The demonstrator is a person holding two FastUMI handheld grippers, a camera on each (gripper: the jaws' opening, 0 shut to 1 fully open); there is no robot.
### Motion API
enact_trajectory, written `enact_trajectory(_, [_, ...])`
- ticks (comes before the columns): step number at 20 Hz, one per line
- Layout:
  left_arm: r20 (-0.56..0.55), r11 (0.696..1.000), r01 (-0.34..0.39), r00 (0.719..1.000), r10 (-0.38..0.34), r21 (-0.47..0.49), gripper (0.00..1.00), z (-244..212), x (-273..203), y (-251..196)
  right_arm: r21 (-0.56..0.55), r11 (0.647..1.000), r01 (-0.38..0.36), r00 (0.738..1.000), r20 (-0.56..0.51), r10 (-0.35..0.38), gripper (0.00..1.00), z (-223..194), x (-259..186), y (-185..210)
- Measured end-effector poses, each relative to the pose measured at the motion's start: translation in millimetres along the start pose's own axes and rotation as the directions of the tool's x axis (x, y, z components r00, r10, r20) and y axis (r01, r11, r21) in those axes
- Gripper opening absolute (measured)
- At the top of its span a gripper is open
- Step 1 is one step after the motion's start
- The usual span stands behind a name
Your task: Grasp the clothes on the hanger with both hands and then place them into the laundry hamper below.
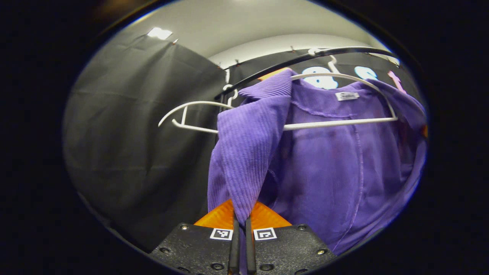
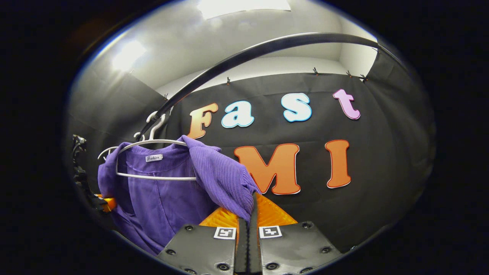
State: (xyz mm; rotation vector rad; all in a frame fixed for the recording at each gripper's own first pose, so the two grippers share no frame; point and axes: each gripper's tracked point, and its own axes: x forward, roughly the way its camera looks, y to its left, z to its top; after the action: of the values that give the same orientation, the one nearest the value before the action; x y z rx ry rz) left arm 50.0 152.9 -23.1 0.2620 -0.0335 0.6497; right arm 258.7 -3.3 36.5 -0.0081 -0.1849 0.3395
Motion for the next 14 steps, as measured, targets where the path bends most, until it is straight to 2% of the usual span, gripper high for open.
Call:
enact_trajectory(2, [0.048,1.0,-0.004,0.999,0.005,-0.011,0.06,35,-12,16,0.003,1.0,0.015,1.0,0.005,-0.015,0.09,-2,2,4])
enact_trajectory(4, [0.093,0.998,-0.055,0.994,0.058,-0.038,0.04,70,-10,42,0.037,0.998,0.045,0.999,0.028,-0.046,0.09,1,2,1])
enact_trajectory(5, [0.117,0.995,-0.079,0.989,0.087,-0.068,0.06,88,-6,56,0.06,0.996,0.063,0.996,0.052,-0.067,0.09,8,5,-1])
enact_trajectory(6, [0.129,0.99,-0.094,0.986,0.108,-0.105,0.04,102,1,67,0.078,0.994,0.077,0.994,0.069,-0.083,0.08,14,9,-4])
enact_trajectory(7, [0.131,0.984,-0.107,0.983,0.125,-0.141,0.09,112,9,80,0.088,0.992,0.088,0.993,0.076,-0.095,0.08,17,12,-8])
enact_trajectory(8, [0.134,0.978,-0.134,0.979,0.155,-0.158,0.06,118,15,93,0.097,0.99,0.101,0.99,0.088,-0.109,0.09,22,17,-14])
enact_trajectory(10, [0.131,0.966,-0.22,0.962,0.238,-0.139,0.06,114,29,126,0.112,0.985,0.131,0.981,0.126,-0.145,0.09,33,27,-24])
enact_trajectory(11, [0.111,0.961,-0.242,0.96,0.258,-0.136,0.03,102,40,135,0.112,0.983,0.144,0.978,0.137,-0.158,0.09,37,32,-28])
enact_trajectory(12, [0.083,0.958,-0.247,0.962,0.26,-0.145,0.1,90,51,139,0.109,0.982,0.154,0.975,0.142,-0.169,0.08,39,36,-33])
enact_trajectory(14, [0.035,0.956,-0.251,0.965,0.259,-0.155,0.06,66,69,145,0.095,0.983,0.159,0.974,0.148,-0.171,0.09,42,43,-38])
